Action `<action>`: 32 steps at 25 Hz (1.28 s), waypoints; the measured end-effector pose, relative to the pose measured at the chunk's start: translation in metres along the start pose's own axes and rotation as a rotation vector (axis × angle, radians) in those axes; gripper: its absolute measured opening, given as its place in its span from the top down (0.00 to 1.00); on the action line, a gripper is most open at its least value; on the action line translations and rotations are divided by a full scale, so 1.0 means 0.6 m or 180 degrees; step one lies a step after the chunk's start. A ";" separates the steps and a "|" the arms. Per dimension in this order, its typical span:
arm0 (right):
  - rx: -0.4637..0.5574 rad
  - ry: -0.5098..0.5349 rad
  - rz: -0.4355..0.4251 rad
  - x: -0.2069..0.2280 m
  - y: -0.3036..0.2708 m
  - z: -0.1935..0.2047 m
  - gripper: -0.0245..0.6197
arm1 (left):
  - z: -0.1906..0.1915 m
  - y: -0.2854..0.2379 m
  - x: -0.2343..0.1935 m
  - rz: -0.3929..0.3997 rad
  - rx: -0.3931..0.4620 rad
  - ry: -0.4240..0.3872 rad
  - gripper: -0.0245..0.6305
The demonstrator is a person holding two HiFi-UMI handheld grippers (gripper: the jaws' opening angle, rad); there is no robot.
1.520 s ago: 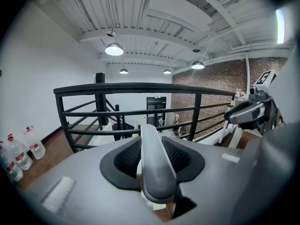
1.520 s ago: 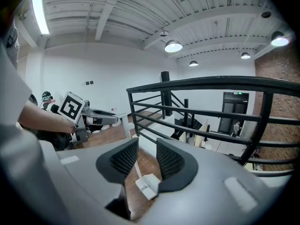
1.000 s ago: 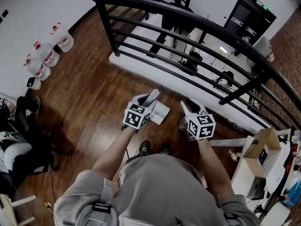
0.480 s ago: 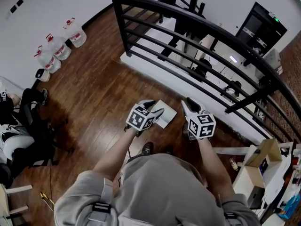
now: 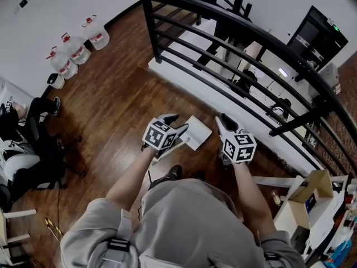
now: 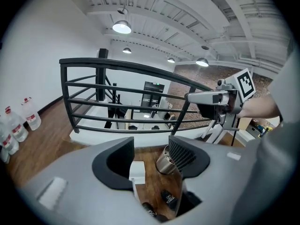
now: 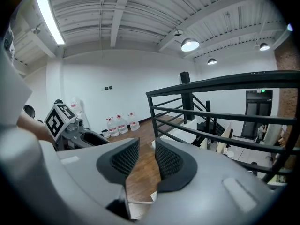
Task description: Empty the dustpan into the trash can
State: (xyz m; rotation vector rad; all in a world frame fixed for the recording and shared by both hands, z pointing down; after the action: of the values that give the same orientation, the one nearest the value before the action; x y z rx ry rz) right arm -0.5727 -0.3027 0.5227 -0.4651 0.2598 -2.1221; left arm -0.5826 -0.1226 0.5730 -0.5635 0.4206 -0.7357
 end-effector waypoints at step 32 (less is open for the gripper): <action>0.0849 0.0272 -0.0354 0.092 0.134 -0.234 0.96 | -0.352 -0.030 0.200 0.0422 0.1542 -0.0935 0.95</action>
State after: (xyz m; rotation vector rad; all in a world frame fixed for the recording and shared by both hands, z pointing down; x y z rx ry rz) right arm -0.5997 -0.3921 0.3795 -0.2372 -0.0027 -2.2476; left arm -0.6255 -0.2900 0.4014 -0.1781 -0.0003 -0.5879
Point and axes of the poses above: the fingertips, and each gripper's own axes: y backward along the fingers, x to its right, z out of its underside, the point moved 4 cm from there along y, backward along the fingers, and after that the axes turned 5 degrees about -z, right-handed, at the moved point
